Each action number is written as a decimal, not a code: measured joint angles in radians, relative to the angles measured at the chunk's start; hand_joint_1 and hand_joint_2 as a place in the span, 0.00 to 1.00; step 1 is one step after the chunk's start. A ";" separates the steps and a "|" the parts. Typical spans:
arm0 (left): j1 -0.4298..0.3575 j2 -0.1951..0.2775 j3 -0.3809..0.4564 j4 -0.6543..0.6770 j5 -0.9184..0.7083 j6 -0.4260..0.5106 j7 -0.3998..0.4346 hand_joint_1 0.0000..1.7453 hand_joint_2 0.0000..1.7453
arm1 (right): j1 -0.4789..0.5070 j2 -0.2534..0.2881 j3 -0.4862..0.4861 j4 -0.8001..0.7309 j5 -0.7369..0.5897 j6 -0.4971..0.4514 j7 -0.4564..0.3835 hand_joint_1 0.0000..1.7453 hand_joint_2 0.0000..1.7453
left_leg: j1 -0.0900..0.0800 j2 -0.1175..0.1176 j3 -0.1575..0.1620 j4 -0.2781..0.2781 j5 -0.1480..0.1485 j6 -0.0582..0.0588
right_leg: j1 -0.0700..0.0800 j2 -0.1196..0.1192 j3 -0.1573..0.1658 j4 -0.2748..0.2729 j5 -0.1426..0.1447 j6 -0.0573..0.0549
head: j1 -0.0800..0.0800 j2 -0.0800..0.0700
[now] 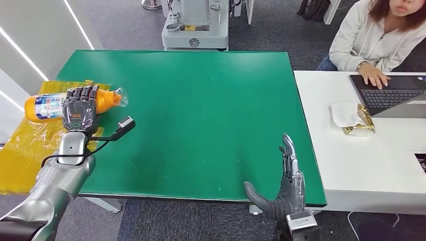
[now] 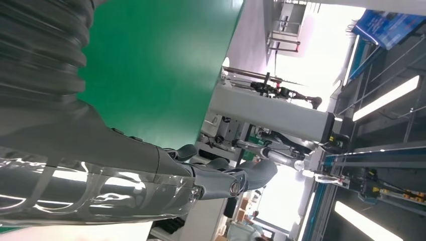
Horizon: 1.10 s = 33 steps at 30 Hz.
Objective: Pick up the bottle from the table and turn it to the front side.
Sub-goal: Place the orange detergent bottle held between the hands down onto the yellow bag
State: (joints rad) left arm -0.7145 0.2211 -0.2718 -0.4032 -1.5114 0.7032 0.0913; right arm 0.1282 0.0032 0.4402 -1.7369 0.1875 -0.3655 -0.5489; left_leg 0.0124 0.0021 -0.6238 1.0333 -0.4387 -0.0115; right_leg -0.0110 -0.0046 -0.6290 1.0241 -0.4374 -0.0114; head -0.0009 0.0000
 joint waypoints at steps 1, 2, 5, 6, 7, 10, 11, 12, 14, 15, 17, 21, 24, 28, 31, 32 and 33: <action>0.009 0.007 0.001 0.002 -0.001 -0.001 0.002 1.00 1.00 | -0.001 0.000 0.002 0.001 -0.002 0.000 0.000 0.00 1.00 | 0.000 0.000 0.000 0.000 0.000 0.000 | 0.000 0.000 0.000 0.000 0.000 0.000 | 0.000 0.000; 0.021 0.014 0.002 0.004 -0.001 -0.002 0.004 1.00 1.00 | -0.002 -0.001 0.004 0.002 -0.004 0.001 0.000 0.00 1.00 | 0.000 0.001 0.000 0.000 0.000 0.000 | 0.000 0.001 0.000 0.000 0.000 0.000 | 0.000 0.000; 0.053 0.029 0.005 0.012 -0.002 0.000 0.004 1.00 1.00 | -0.004 -0.002 0.008 0.006 -0.010 0.001 0.000 0.00 1.00 | 0.000 0.001 0.000 0.000 0.000 0.000 | 0.000 0.001 0.000 0.000 0.000 0.000 | 0.000 0.000; 0.061 0.033 0.005 0.014 -0.002 0.000 0.004 1.00 1.00 | -0.005 -0.002 0.009 0.008 -0.011 0.001 0.000 0.00 1.00 | 0.000 0.000 0.000 0.000 0.000 0.000 | 0.000 0.000 0.000 0.000 0.000 0.000 | 0.000 0.000; 0.066 0.035 0.006 0.017 -0.002 0.000 0.004 1.00 1.00 | -0.006 -0.002 0.009 0.009 -0.012 0.001 0.000 0.00 1.00 | 0.000 0.000 0.000 0.000 0.000 0.000 | 0.000 0.000 0.000 0.000 0.000 0.000 | 0.000 0.000; 0.077 0.042 0.007 0.021 -0.002 0.000 0.004 1.00 1.00 | -0.007 -0.003 0.010 0.011 -0.013 0.001 0.000 0.00 1.00 | 0.000 0.000 0.000 0.000 0.000 0.000 | 0.000 0.000 0.000 0.000 0.000 0.000 | 0.000 0.000; 0.080 0.044 0.007 0.021 -0.002 0.000 0.004 1.00 1.00 | -0.007 -0.003 0.011 0.011 -0.012 0.001 0.000 0.00 1.00 | 0.000 0.000 0.000 0.000 0.000 0.000 | 0.000 0.000 0.000 0.000 0.000 0.000 | 0.000 0.000; 0.081 0.045 0.007 0.021 -0.002 0.000 0.004 1.00 1.00 | -0.007 -0.003 0.012 0.012 -0.012 0.001 0.000 0.00 1.00 | 0.000 0.000 0.000 0.000 0.000 0.000 | 0.000 0.000 0.000 0.000 0.000 0.000 | 0.000 0.000; 0.084 0.047 0.008 0.021 -0.002 0.000 0.004 1.00 1.00 | -0.007 -0.003 0.013 0.012 -0.013 0.001 0.000 0.00 1.00 | 0.000 0.000 0.000 0.000 0.000 0.000 | 0.000 0.000 0.000 0.000 0.000 0.000 | 0.000 0.000; 0.085 0.047 0.008 0.021 -0.002 0.000 0.002 1.00 1.00 | -0.007 -0.003 0.015 0.012 -0.013 0.002 0.000 0.00 1.00 | 0.000 0.000 0.000 0.000 0.000 0.000 | 0.000 0.000 0.000 0.000 0.000 0.000 | 0.000 0.000; 0.091 0.048 0.008 0.021 -0.001 0.000 -0.012 1.00 1.00 | -0.007 -0.004 0.016 0.013 -0.016 0.004 0.000 0.00 1.00 | 0.000 0.000 0.000 0.000 0.000 0.000 | 0.000 0.000 0.000 0.000 0.000 0.000 | 0.000 0.000; 0.118 0.047 0.009 0.023 0.001 0.000 -0.102 1.00 1.00 | -0.009 -0.006 0.021 0.017 -0.024 0.009 -0.002 0.00 1.00 | 0.000 0.000 0.000 0.000 0.000 0.000 | 0.000 0.000 0.000 0.000 0.000 0.000 | 0.000 0.000; 0.132 0.045 0.011 0.036 0.005 -0.004 -0.207 1.00 1.00 | -0.013 -0.008 0.026 0.022 -0.032 0.016 -0.006 0.00 1.00 | 0.000 0.000 0.000 0.000 0.000 0.000 | 0.000 0.000 0.000 0.000 0.000 0.000 | 0.000 0.000; 0.134 0.038 0.012 0.056 0.006 -0.040 -0.298 1.00 1.00 | -0.020 -0.011 0.032 0.027 -0.035 0.020 -0.008 0.00 1.00 | 0.000 0.000 0.000 0.000 0.000 0.000 | 0.000 0.000 -0.001 0.000 0.000 0.000 | 0.000 0.000; 0.128 0.033 0.012 0.065 0.008 -0.076 -0.340 1.00 1.00 | -0.021 -0.012 0.040 0.027 -0.033 0.027 -0.006 0.00 1.00 | 0.000 0.000 0.000 0.000 0.000 0.000 | 0.000 0.000 -0.001 0.000 0.000 0.000 | 0.000 0.000; 0.126 0.032 0.013 0.066 0.012 -0.081 -0.351 1.00 1.00 | -0.021 -0.012 0.043 0.027 -0.032 0.030 -0.003 0.00 1.00 | 0.000 0.000 0.000 0.000 0.000 0.000 | 0.000 0.000 -0.001 0.000 0.000 0.000 | 0.000 0.000; 0.124 0.030 0.014 0.067 0.016 -0.084 -0.359 1.00 1.00 | -0.021 -0.012 0.046 0.027 -0.030 0.033 -0.001 0.00 1.00 | 0.000 0.000 0.000 0.000 0.000 0.000 | 0.000 0.000 -0.001 0.000 0.000 0.000 | 0.000 0.000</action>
State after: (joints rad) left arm -0.5905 0.2514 -0.2583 -0.3366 -1.4957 0.6196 -0.2673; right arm 0.1072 -0.0088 0.4858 -1.7098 0.1574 -0.3326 -0.5497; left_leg 0.0125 0.0025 -0.6236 1.0334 -0.4387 -0.0116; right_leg -0.0110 -0.0042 -0.6297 1.0238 -0.4373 -0.0115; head -0.0008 0.0000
